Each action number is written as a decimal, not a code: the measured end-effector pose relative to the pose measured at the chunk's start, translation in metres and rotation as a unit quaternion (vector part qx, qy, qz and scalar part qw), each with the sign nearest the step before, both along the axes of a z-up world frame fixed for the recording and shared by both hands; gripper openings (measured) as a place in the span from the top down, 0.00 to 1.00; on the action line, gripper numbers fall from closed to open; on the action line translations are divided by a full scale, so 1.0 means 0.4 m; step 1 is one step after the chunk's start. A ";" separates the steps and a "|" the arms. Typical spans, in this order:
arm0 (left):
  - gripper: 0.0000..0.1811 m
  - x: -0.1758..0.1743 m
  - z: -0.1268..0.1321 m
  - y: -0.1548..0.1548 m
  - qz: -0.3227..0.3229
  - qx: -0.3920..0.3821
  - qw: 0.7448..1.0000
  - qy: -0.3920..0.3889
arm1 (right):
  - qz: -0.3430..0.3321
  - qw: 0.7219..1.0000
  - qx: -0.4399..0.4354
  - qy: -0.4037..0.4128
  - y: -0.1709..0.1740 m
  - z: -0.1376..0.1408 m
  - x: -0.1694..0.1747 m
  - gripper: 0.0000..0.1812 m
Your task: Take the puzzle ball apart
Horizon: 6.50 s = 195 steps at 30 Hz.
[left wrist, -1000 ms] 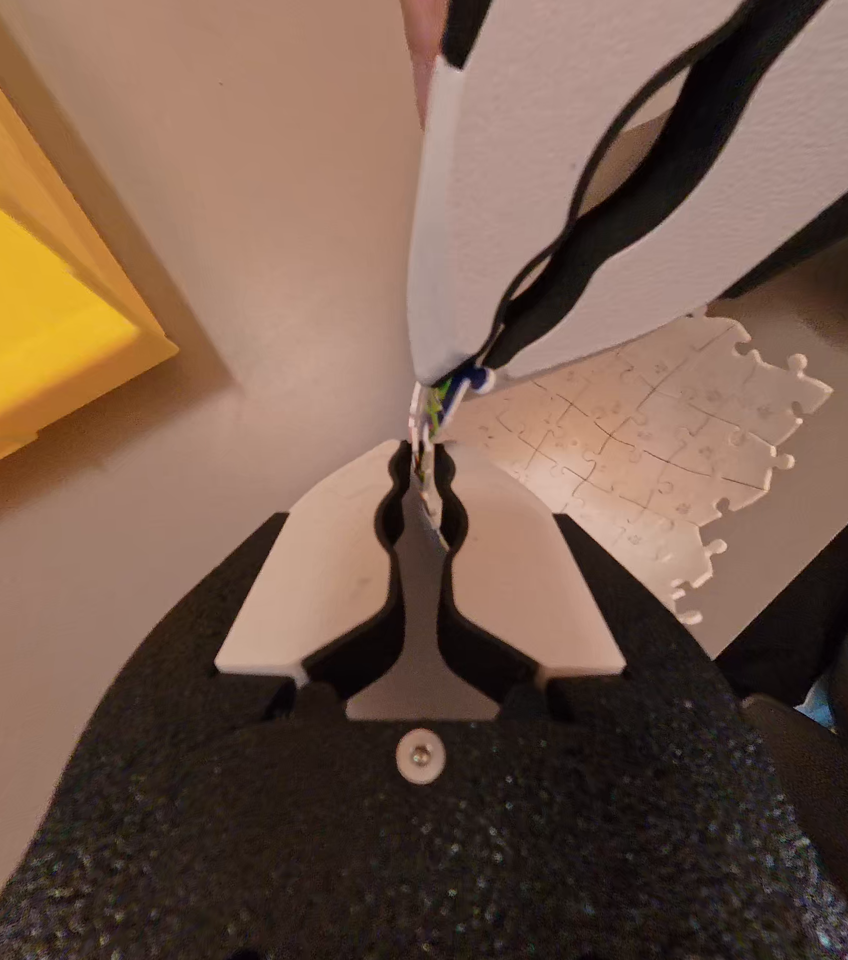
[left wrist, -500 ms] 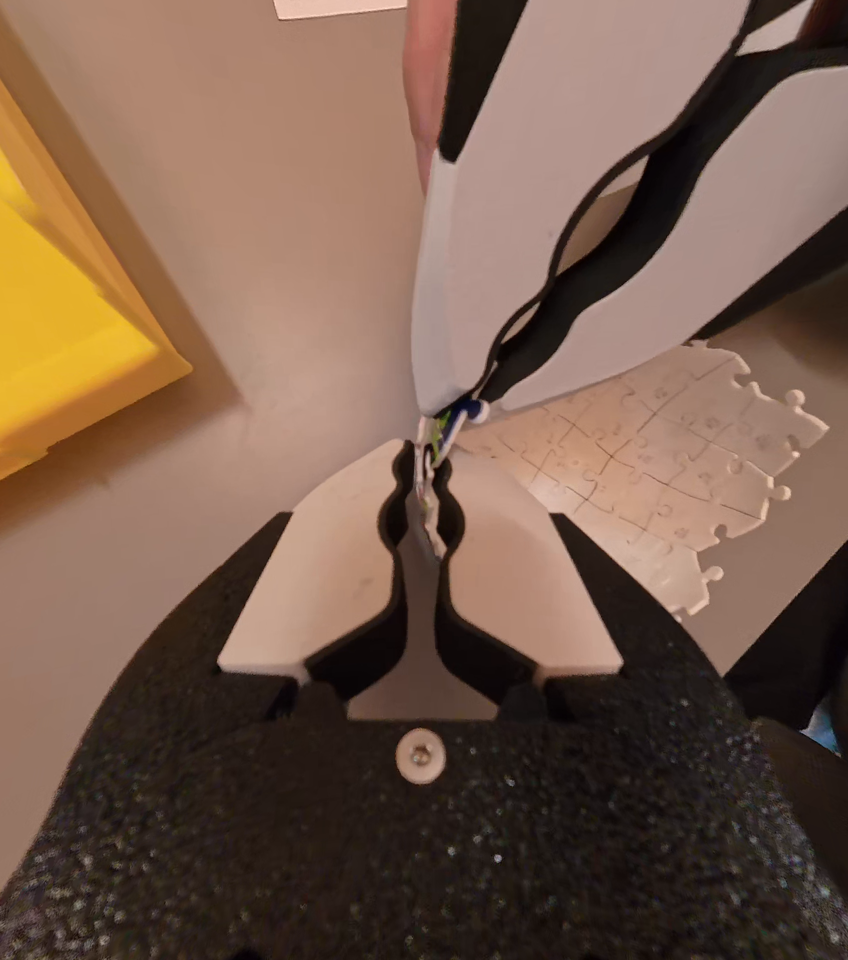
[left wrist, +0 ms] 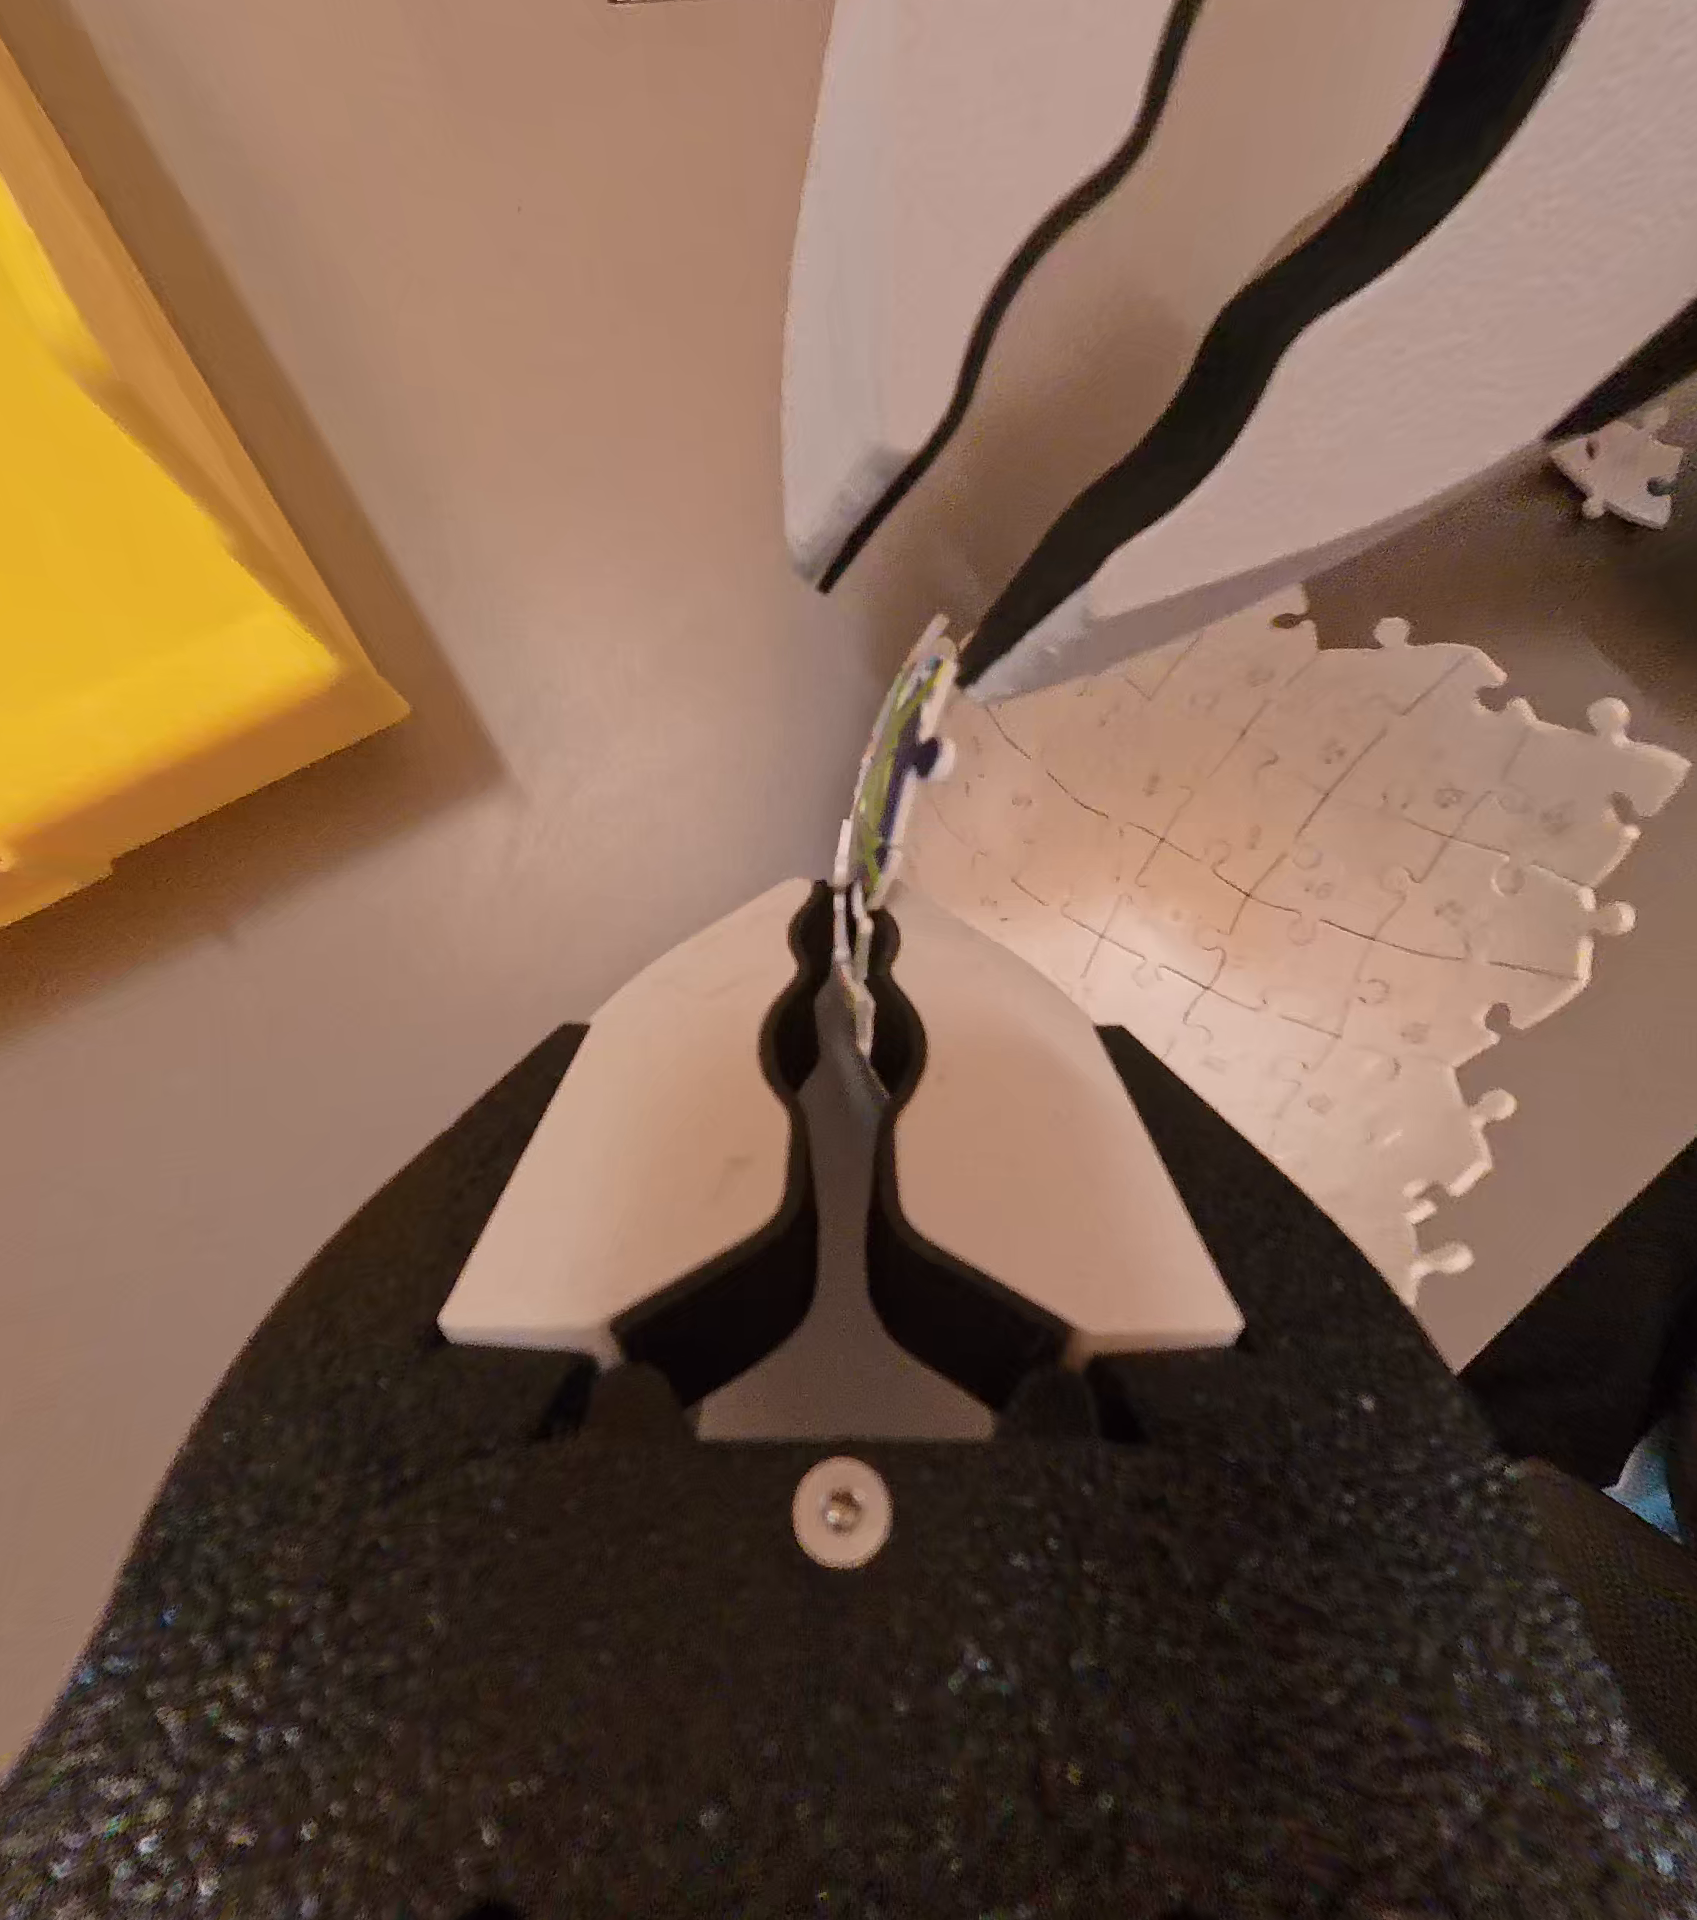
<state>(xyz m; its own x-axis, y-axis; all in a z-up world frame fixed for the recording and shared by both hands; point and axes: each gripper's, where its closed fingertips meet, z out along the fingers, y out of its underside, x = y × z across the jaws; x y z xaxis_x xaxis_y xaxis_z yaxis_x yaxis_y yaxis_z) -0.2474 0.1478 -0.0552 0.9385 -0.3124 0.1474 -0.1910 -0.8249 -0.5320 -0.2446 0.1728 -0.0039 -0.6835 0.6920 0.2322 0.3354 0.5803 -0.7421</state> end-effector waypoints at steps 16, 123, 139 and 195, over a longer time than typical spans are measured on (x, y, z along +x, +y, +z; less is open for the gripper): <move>0.98 0.001 0.001 -0.002 -0.015 0.001 1.000 0.015 | 0.054 0.997 0.058 -0.011 -0.040 -0.037 -0.006 0.98; 0.91 -0.025 -0.027 -0.041 0.032 -0.026 0.999 0.028 | 0.079 0.992 0.093 -0.036 -0.031 -0.037 -0.037 0.99; 0.94 -0.037 -0.015 -0.035 0.052 -0.015 0.999 0.005 | 0.061 0.993 0.092 -0.048 -0.024 -0.046 -0.039 0.99; 0.90 -0.046 -0.019 0.027 -0.011 0.003 1.000 0.013 | -0.040 0.991 0.019 -0.128 0.009 -0.074 -0.031 0.99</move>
<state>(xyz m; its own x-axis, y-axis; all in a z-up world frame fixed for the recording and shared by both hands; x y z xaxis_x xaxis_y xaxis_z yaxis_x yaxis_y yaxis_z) -0.2659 0.1584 -0.0626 0.9349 -0.3336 0.1213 -0.2224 -0.8168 -0.5323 -0.2568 0.1762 -0.0334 -0.6675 0.7398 0.0847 0.5560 0.5707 -0.6043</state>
